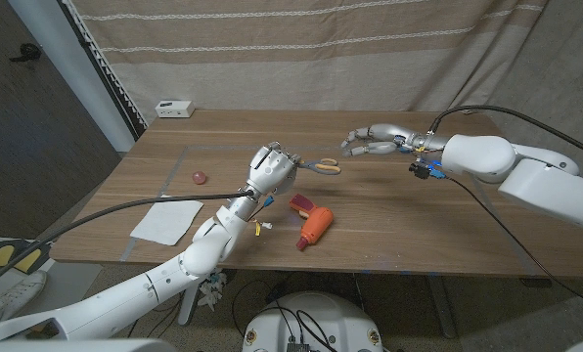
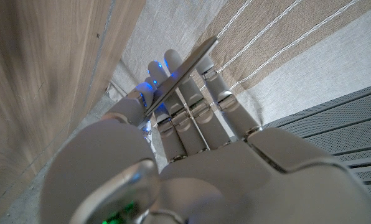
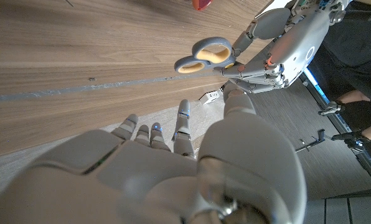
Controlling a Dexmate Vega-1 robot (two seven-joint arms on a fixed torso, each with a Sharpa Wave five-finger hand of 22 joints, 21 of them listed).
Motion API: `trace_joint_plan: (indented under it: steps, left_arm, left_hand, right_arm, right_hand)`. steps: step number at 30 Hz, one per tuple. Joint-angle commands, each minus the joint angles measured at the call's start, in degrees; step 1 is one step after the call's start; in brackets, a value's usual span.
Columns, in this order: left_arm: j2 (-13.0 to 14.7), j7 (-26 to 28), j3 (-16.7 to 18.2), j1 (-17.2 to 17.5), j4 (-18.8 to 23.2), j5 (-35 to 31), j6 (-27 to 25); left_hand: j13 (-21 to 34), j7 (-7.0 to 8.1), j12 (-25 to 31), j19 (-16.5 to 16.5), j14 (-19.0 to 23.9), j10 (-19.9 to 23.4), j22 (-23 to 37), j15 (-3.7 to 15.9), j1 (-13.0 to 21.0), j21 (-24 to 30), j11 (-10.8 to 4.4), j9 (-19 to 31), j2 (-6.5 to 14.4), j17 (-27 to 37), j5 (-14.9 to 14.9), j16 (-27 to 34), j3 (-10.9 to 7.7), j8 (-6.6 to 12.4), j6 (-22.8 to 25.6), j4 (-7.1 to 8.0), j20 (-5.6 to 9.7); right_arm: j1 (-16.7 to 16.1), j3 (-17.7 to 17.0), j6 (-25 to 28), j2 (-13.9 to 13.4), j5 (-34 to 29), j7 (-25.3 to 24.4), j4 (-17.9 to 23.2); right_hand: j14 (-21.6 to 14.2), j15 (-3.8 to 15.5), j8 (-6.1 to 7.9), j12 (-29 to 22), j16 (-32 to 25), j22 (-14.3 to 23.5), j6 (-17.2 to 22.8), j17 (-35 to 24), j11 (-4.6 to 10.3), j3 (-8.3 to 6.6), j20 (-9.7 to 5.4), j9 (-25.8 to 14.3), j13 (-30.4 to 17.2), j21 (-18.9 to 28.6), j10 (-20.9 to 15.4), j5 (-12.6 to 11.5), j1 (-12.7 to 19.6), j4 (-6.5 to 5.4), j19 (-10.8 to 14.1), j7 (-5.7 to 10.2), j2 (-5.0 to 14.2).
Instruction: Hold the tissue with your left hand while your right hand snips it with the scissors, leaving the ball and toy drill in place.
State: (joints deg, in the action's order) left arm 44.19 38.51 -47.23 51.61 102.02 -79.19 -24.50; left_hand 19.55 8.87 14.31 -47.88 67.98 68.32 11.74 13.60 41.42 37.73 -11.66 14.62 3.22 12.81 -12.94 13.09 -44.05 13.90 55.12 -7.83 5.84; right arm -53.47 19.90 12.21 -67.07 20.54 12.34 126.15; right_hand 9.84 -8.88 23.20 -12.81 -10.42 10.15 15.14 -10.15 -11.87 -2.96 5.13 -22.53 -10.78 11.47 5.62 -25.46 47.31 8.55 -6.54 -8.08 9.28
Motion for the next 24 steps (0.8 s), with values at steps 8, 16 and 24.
trace_joint_plan:
  steps: [8, 16, 24]
  left_arm:
    - [0.43, 1.77, 0.02, -0.48, -0.65, 1.05, 1.57]
    - [-0.15, 1.57, -0.25, -0.5, -0.9, 0.54, 0.84]
    - [-0.39, 1.68, -0.43, -0.57, -1.07, 0.56, 0.65]
  left_hand:
    - [0.32, 0.53, 0.28, 0.19, 0.31, 0.45, -0.05, 0.0, 0.09, 0.32, -0.19, -0.04, 0.53, 0.13, 0.01, -0.12, -0.29, -0.08, 0.03, 0.22, 4.62]
    - [0.34, 0.44, 0.27, 0.24, 0.34, 0.54, -0.06, 0.0, 0.09, 0.4, -0.19, -0.16, 0.51, 0.15, 0.02, -0.12, -0.27, -0.13, 0.06, 0.18, 4.64]
    - [0.25, 0.31, 0.14, 0.25, 0.3, 0.48, -0.06, -0.01, 0.11, 0.51, -0.19, -0.35, 0.47, 0.13, 0.0, -0.15, -0.31, -0.26, 0.03, 0.12, 4.67]
  right_arm:
    - [2.66, 2.03, 1.73, 1.37, -2.33, 1.56, 0.64]
    - [3.99, 3.16, 2.82, 1.72, -3.21, 2.67, 0.75]
    - [4.72, 4.14, 5.32, 2.36, -4.52, 2.01, 1.8]
  right_hand:
    - [4.88, 0.28, 0.7, -0.44, -0.06, 0.01, 0.38, -0.01, 0.13, -0.69, 0.05, -0.6, -0.15, -0.07, -0.11, -0.65, 1.43, 0.07, -0.35, 0.26, 0.08]
    - [4.87, 0.22, 0.9, -0.4, -0.03, 0.03, 0.61, -0.03, 0.0, -0.97, 0.14, -0.96, -0.15, -0.26, -0.06, -0.86, 1.84, -0.13, -0.78, 0.22, 0.35]
    - [4.89, 0.11, 0.97, -0.41, -0.02, 0.04, 0.63, -0.06, -0.19, -0.94, 0.16, -1.21, -0.16, -0.25, -0.11, -0.91, 1.73, -0.42, -0.79, 0.11, 0.27]
